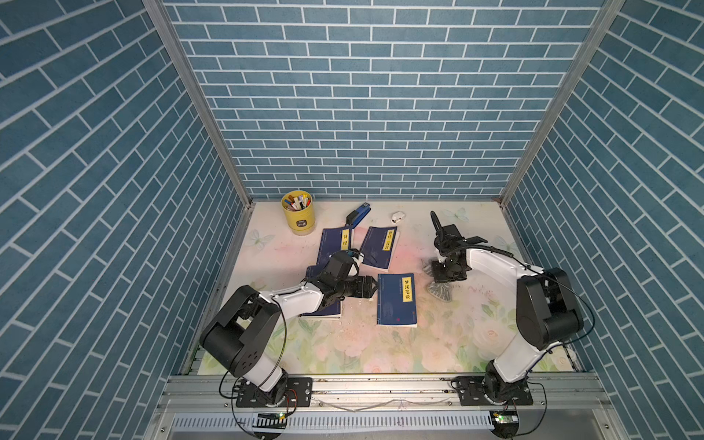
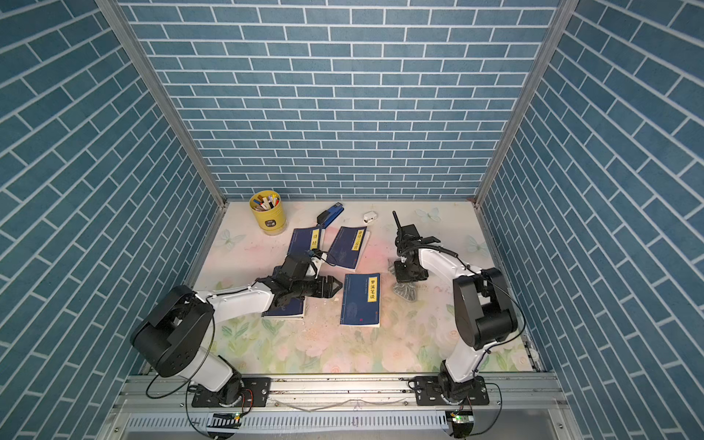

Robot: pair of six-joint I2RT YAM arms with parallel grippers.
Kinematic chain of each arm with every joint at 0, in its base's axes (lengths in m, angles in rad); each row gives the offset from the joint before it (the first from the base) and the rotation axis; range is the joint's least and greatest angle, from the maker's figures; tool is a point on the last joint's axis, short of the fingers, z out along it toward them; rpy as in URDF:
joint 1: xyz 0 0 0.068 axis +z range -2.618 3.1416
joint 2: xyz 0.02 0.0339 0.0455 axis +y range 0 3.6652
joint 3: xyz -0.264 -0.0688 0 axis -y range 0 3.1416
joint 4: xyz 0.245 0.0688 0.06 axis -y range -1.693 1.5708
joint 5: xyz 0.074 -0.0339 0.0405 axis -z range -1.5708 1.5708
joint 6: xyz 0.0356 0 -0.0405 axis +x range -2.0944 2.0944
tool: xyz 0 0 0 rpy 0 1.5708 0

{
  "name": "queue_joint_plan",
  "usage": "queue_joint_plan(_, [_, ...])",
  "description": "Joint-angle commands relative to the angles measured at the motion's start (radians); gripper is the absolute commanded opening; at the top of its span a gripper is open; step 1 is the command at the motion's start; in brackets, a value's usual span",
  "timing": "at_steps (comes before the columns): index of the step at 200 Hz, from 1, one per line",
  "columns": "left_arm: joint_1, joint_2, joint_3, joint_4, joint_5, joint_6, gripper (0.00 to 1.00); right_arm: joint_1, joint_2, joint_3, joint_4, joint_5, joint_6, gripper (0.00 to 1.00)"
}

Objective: Wipe the cover of the book
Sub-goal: Pick up the cleaning item at the center of the board, then wipe the dirt from the cover of the book.

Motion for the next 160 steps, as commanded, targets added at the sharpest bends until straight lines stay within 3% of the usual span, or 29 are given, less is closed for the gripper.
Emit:
queue_joint_plan(1, [0.02, -0.034, 0.05, -0.027, -0.023, 0.033, 0.81, 0.062, -0.068, 0.054, -0.013, -0.036, -0.013, 0.0])
queue_joint_plan(34, [0.05, -0.069, 0.083, -0.068, -0.038, 0.058, 0.81, 0.15, -0.081, 0.11, -0.005, -0.094, -0.003, 0.0])
queue_joint_plan(65, [0.095, -0.103, 0.081, -0.089, -0.049, 0.063, 0.81, 0.222, 0.001, 0.145, 0.033, -0.131, 0.009, 0.0])
queue_joint_plan(108, [0.136, -0.2, 0.022, -0.102, -0.108, 0.075, 0.95, 0.241, 0.127, 0.118, 0.084, -0.143, 0.055, 0.0])
queue_joint_plan(160, [0.167, -0.243, 0.005, -0.097, -0.164, 0.057, 0.97, 0.268, 0.206, 0.047, 0.103, -0.141, 0.083, 0.0])
